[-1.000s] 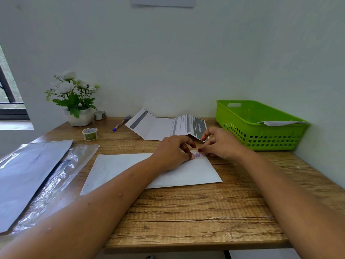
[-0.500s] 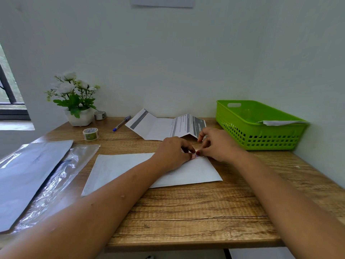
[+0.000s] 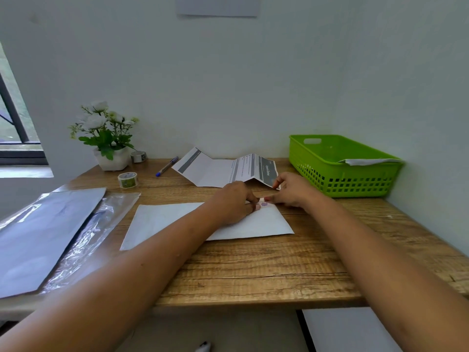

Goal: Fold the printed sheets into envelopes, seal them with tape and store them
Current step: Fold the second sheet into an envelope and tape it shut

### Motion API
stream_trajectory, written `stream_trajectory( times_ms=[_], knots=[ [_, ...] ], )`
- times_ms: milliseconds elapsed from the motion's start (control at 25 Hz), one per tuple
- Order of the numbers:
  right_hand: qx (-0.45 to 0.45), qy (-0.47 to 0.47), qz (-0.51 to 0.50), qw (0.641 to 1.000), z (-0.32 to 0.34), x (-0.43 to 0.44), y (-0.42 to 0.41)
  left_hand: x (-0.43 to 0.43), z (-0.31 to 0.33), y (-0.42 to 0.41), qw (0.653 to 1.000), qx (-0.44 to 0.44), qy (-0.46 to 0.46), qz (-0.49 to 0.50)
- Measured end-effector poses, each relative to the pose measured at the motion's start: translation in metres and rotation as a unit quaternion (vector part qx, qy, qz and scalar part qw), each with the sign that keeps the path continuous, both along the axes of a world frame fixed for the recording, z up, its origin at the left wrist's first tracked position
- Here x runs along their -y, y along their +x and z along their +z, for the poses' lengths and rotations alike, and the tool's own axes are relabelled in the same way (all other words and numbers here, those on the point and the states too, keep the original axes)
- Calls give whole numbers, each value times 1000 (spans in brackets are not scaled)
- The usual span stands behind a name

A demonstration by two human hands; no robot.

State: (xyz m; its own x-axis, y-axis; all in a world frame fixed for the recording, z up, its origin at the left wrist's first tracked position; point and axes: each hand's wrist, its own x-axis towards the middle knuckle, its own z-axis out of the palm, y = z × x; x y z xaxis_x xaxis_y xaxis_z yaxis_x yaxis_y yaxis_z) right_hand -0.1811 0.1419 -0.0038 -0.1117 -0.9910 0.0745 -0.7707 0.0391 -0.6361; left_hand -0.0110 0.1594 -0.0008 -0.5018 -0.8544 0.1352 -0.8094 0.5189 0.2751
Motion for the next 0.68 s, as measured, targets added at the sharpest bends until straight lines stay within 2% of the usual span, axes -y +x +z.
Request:
stream_trajectory(
  times_ms=[40, 240, 320, 400, 440, 560, 680],
  knots=[
    [12, 18, 9, 1000, 2, -2, -2, -3, 0, 1, 999, 32, -7, -3],
    [-70, 102, 52, 991, 17, -17, -4, -9, 0, 6, 990, 141, -28, -3],
    [-18, 132, 47, 990, 22, -21, -4, -10, -5, 6, 983, 175, -57, -1],
    [43, 146, 33, 988, 24, -25, 2, -10, -13, 7, 980, 181, -77, 8],
    [42, 136, 23, 990, 23, -23, 6, -9, -16, 8, 982, 172, -72, 16],
    [-49, 81, -11, 995, 15, -21, 20, -5, -16, 12, 990, 137, -21, 36],
    [-77, 90, -16, 993, 13, -21, 24, -2, -14, 14, 989, 146, 11, 37]
  ],
)
